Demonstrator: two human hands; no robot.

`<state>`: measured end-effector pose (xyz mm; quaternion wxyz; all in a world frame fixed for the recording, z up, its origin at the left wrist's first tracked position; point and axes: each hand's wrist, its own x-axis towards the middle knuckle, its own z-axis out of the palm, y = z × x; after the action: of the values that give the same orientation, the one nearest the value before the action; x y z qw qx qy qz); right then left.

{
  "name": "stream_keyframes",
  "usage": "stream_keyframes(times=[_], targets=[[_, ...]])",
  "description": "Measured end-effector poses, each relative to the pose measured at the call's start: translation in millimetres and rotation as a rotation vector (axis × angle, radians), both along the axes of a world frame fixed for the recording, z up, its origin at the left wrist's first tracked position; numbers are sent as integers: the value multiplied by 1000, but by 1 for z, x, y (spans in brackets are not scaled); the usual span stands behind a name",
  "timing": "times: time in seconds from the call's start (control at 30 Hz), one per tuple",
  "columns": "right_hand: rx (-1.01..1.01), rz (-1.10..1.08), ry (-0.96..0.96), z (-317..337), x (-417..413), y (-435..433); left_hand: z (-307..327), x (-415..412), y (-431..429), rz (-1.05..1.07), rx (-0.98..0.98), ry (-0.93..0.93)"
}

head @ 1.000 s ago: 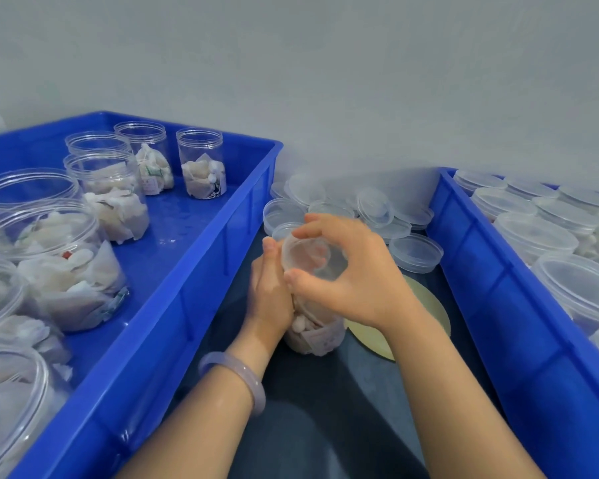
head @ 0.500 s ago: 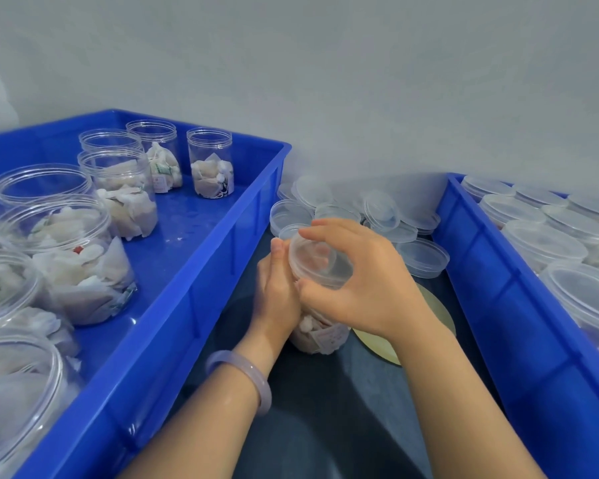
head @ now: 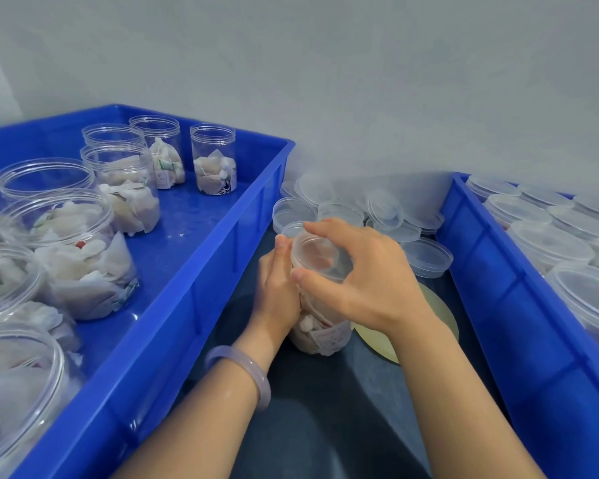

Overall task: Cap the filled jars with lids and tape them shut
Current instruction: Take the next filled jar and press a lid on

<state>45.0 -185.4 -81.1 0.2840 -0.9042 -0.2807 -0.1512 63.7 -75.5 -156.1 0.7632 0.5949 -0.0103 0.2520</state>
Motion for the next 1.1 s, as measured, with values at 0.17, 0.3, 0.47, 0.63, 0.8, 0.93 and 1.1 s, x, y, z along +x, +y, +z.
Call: stream_keyframes(times=[0.17, 0.3, 0.47, 0.63, 0.8, 0.93, 1.1], targets=[[507, 77, 158, 15, 11, -16, -4, 2, 0, -45, -32, -37], [301, 46, 42, 17, 6, -16, -4, 1, -2, -31, -21, -77], [76, 19, 98, 5, 3, 0, -5, -1, -2, 28, -12, -50], [19, -14, 51, -3, 3, 3, -3, -3, -2, 20, -18, -32], [15, -19, 30, -3, 4, 4, -2, -4, -3, 13, -40, -19], [26, -17, 36, -3, 5, 4, -2, -4, -2, 33, -17, 9], [6, -46, 43, -4, 4, 7, 0, -5, -3, 40, -26, -1]])
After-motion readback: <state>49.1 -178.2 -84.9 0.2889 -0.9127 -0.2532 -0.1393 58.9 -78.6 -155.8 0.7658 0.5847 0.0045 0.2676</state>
